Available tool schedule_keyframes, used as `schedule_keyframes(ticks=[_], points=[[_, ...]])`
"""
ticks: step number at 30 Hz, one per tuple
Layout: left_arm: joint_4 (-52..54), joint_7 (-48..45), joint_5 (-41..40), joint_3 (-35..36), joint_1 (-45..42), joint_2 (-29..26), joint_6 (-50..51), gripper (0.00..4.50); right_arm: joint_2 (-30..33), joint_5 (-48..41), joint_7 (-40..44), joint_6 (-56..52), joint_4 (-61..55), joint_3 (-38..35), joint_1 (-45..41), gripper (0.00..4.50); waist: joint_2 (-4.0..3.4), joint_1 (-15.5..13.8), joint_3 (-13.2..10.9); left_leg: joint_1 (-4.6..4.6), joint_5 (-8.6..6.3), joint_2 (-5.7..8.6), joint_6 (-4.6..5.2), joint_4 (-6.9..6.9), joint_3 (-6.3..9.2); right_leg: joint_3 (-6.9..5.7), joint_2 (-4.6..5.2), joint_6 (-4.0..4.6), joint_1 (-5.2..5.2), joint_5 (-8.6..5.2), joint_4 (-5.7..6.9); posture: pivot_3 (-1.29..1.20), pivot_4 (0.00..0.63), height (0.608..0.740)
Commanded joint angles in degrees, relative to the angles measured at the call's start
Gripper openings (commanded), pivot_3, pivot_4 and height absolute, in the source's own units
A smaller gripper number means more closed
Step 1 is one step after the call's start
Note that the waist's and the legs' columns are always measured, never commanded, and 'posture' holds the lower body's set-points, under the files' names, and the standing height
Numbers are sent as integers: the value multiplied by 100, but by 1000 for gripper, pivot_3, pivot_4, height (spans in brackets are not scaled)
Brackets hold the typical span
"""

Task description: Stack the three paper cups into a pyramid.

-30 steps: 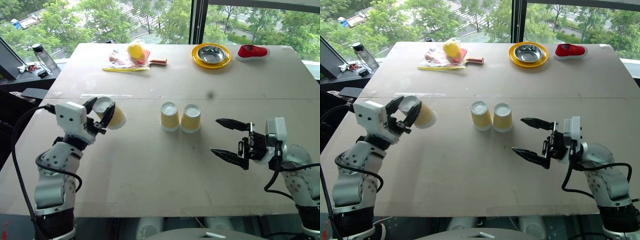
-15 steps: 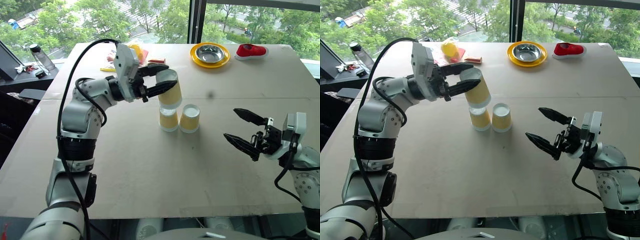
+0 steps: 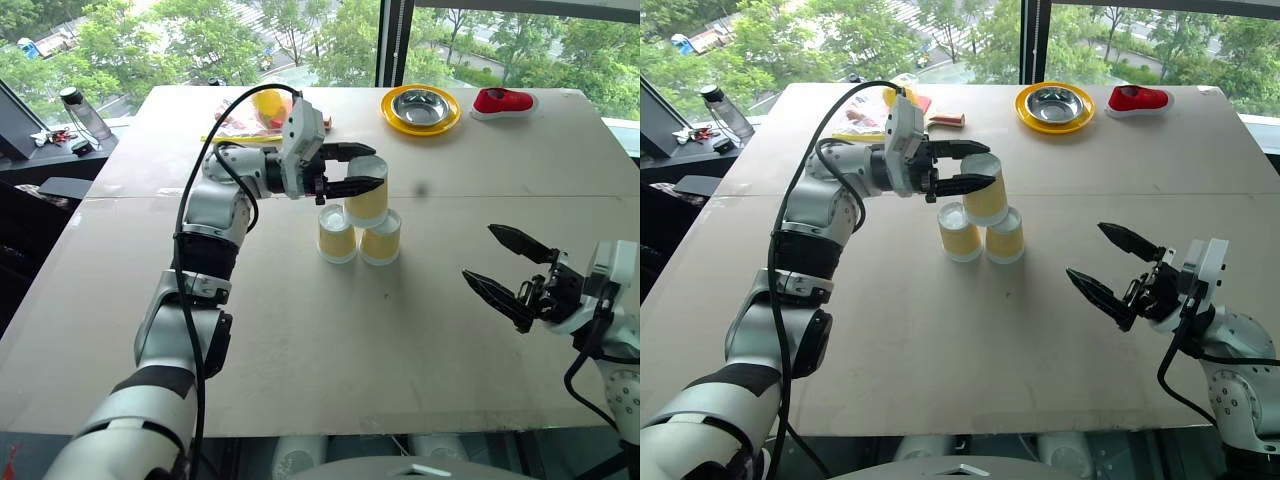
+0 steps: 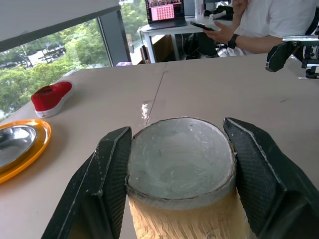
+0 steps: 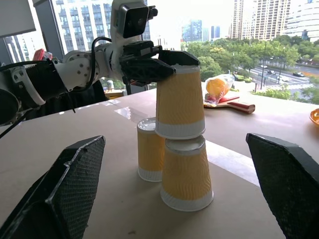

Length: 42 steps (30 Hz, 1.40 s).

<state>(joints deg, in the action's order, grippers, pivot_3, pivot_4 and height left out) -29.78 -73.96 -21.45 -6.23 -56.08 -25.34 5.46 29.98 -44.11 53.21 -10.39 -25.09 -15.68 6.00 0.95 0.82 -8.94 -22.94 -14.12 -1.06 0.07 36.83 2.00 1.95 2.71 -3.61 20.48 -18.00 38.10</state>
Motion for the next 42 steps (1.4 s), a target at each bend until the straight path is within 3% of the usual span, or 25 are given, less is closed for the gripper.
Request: schedule_keyframes(ticks=[1,26,40,41,42], points=[[-33,-154,29,152,-228,0,-132,2365,-18,-93,-37,140,-250,-185,50,4500,0,-3,0,0,0,0,0,1,0,0,0,0,0,0,1,0,150,740],[855,-346,-81,270,34,-124,502,2365,9,45,246,302,81,-117,-13,4500,0,-1,0,0,0,0,0,5,3,0,0,0,0,0,6,0,150,740],[718,-320,93,239,152,-157,400,2365,16,62,182,226,12,-34,-68,4500,0,-4,0,0,0,0,1,20,4,0,0,0,0,0,22,0,150,740],[705,-313,105,241,149,-156,379,3165,17,60,180,225,9,-35,-70,4500,0,-4,0,1,-1,0,1,22,4,0,0,0,0,0,25,0,150,740],[662,-273,129,255,130,-146,325,3399,18,53,181,222,7,-36,-73,4500,0,-3,0,1,-1,0,1,23,4,0,0,0,0,0,25,0,150,740]])
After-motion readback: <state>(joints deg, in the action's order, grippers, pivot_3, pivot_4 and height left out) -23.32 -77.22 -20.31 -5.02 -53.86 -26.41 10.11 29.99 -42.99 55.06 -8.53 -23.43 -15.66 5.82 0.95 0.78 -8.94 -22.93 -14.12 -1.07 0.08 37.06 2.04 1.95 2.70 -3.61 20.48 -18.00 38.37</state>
